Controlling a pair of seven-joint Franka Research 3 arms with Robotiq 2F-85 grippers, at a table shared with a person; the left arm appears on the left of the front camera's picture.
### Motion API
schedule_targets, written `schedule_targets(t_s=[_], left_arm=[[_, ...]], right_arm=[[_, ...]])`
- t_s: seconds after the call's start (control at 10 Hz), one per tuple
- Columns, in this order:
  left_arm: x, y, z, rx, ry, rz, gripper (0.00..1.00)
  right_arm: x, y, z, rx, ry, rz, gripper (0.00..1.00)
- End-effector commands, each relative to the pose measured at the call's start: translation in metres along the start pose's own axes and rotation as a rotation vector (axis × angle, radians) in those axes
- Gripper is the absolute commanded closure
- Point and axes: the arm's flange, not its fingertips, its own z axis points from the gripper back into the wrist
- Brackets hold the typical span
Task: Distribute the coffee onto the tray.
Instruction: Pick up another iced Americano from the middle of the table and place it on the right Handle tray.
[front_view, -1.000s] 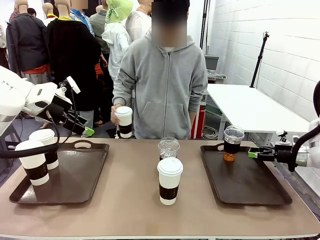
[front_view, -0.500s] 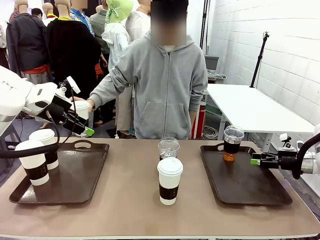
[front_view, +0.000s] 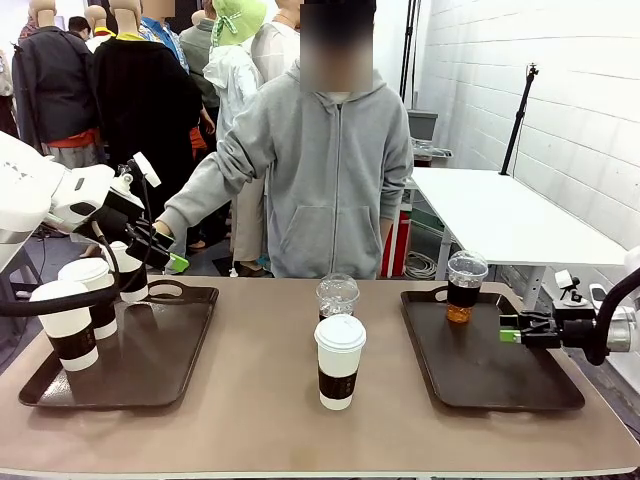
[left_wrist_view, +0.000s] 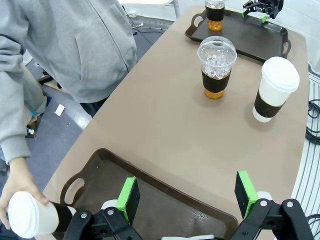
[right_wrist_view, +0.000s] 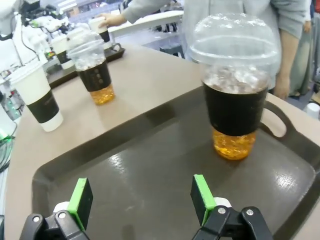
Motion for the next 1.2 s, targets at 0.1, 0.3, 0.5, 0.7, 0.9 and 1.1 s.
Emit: schedule_targets(t_s=[0.1,0.3,0.5,0.7,0.9,1.1], left_arm=[[-0.003,0.004,-0.002,-0.01,-0.024,-0.018,0.0],[-0.003,0.004,-0.002,-0.01,-0.024,-0.018,0.0],[-0.003,0.004,-0.002,-0.01,-0.024,-0.018,0.0],[-0.003,0.004,-0.002,-0.01,-0.024,-0.018,0.0],[-0.003,0.004,-0.002,-0.01,-0.024,-0.018,0.0],[-0.003,0.004,-0.002,-0.01,-0.024,-0.018,0.0]], right_arm=[[0.002,0.023,-0.016,0.062,0.005,0.058,0.0],[0.002,0.028,-0.028,0.089,-0.008,0.074,0.0],[0.002,0.031,-0.046,0.117,-0.027,0.099,0.0],[0.004,0.034,-0.067,0.168,-0.025,0.108,0.0],[0.006,0.036,-0.086,0.194,-0.034,0.117,0.0],[0.009,0.038,-0.104,0.168,-0.059,0.145,0.0]])
